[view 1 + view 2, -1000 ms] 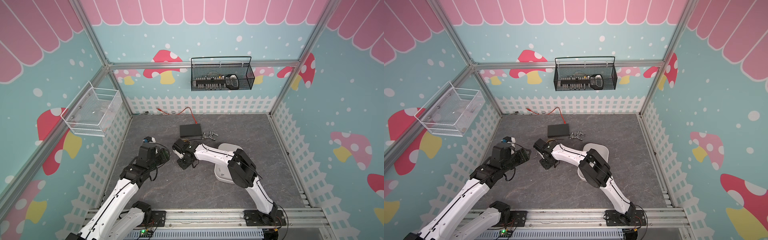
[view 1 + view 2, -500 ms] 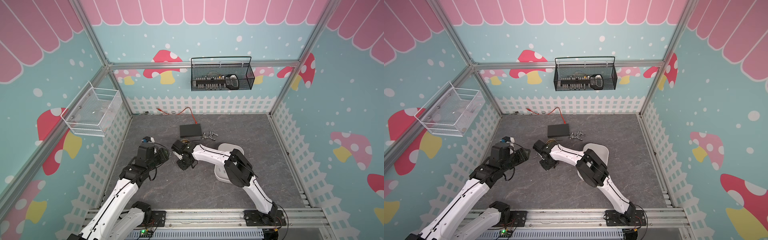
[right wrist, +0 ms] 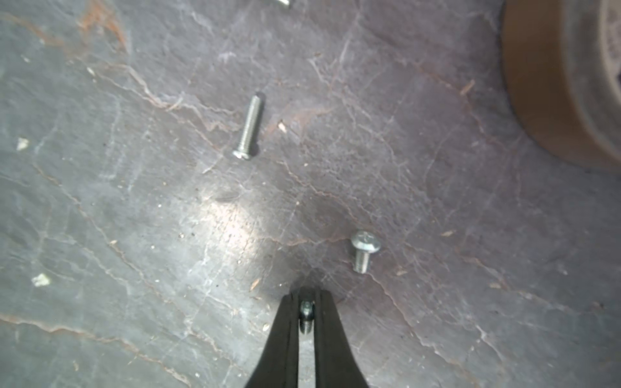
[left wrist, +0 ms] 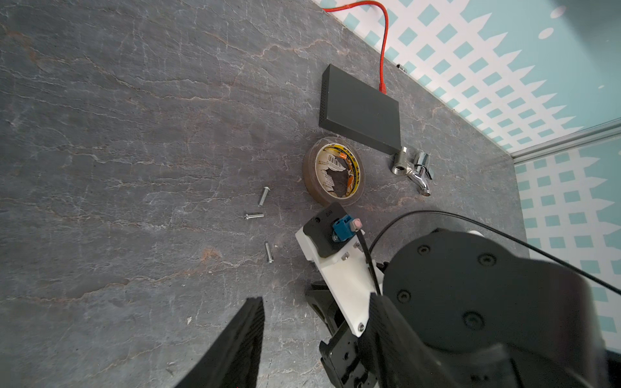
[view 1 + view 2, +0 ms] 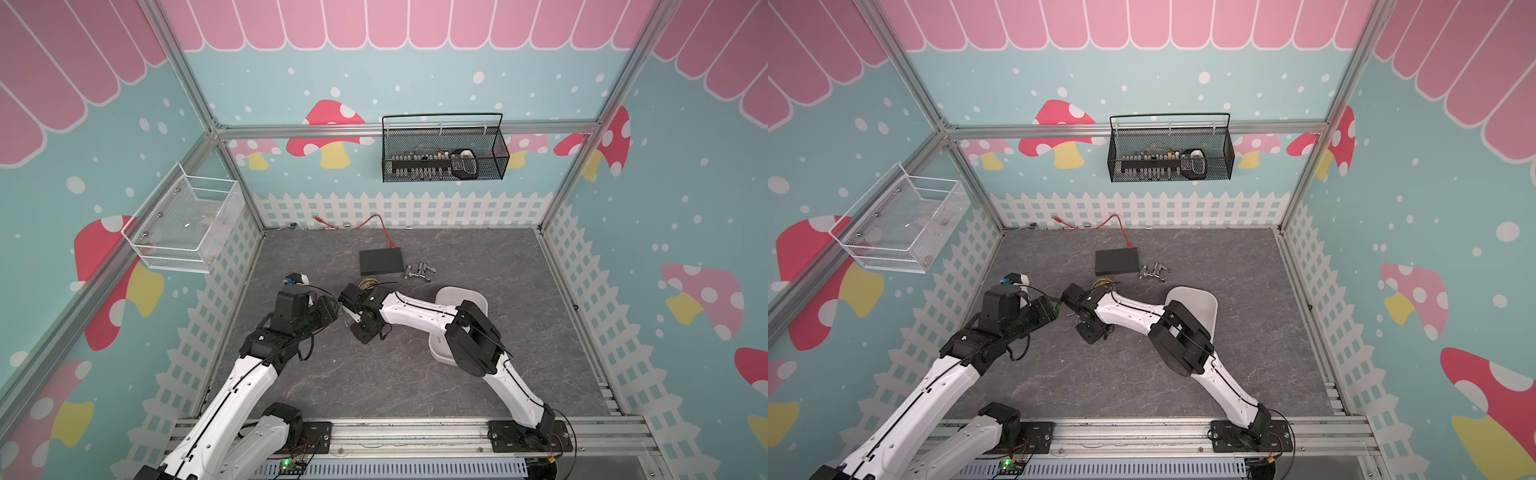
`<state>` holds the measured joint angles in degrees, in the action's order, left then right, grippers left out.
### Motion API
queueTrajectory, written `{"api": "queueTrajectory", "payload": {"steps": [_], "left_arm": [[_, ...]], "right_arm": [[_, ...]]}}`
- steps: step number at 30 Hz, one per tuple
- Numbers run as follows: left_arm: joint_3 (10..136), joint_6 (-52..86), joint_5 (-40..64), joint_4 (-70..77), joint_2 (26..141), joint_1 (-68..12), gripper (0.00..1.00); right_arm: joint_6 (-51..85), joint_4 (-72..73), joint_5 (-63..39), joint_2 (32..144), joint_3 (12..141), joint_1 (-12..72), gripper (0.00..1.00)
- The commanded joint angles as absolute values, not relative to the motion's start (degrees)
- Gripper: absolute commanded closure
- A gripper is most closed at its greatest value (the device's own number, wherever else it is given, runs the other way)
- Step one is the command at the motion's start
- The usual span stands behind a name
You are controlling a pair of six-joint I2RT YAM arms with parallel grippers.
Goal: Put the screws on the desktop into the storage box
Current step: Pick up the screw from the center of the board, then place the screw in the storage box.
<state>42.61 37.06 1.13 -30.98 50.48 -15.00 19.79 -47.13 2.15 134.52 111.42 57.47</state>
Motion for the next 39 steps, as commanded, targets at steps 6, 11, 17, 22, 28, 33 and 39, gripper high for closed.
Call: {"api": "queueTrajectory", "payload": {"steps": [6, 11, 17, 22, 28, 33, 39], "left_arm": [[41.83, 36.06, 1.67, -30.25, 50.81, -14.56, 0.45], [41.84, 36.17, 1.34, -30.25, 50.25, -14.50, 0.46], [41.40, 36.05, 2.42, -29.69, 49.69, -14.49, 0.45], [42.35, 35.06, 5.56, -29.47, 54.23, -14.33, 0.46], [42.56, 36.29, 7.71, -25.83, 60.05, -18.76, 0.46], [45.82, 38.43, 5.81, -25.13, 70.71, -26.47, 0.46], [49.25, 39.78, 5.50, -25.70, 80.85, -29.78, 0.46]], "right_arm": [[17.45, -45.65, -2.39, 131.08, 109.79, 57.70, 0.99], [16.96, -42.60, -2.58, 121.93, 105.61, 57.35, 1.00], [17.55, -39.05, 0.16, 105.62, 92.11, 54.09, 1.00], [19.03, -36.13, 1.13, 91.26, 76.22, 45.31, 1.00], [20.75, -35.25, 4.32, 83.81, 63.18, 35.99, 1.00], [22.76, -33.00, 3.38, 83.37, 58.04, 33.44, 0.99], [22.71, -32.06, 0.43, 82.38, 57.92, 32.80, 0.50]]}}
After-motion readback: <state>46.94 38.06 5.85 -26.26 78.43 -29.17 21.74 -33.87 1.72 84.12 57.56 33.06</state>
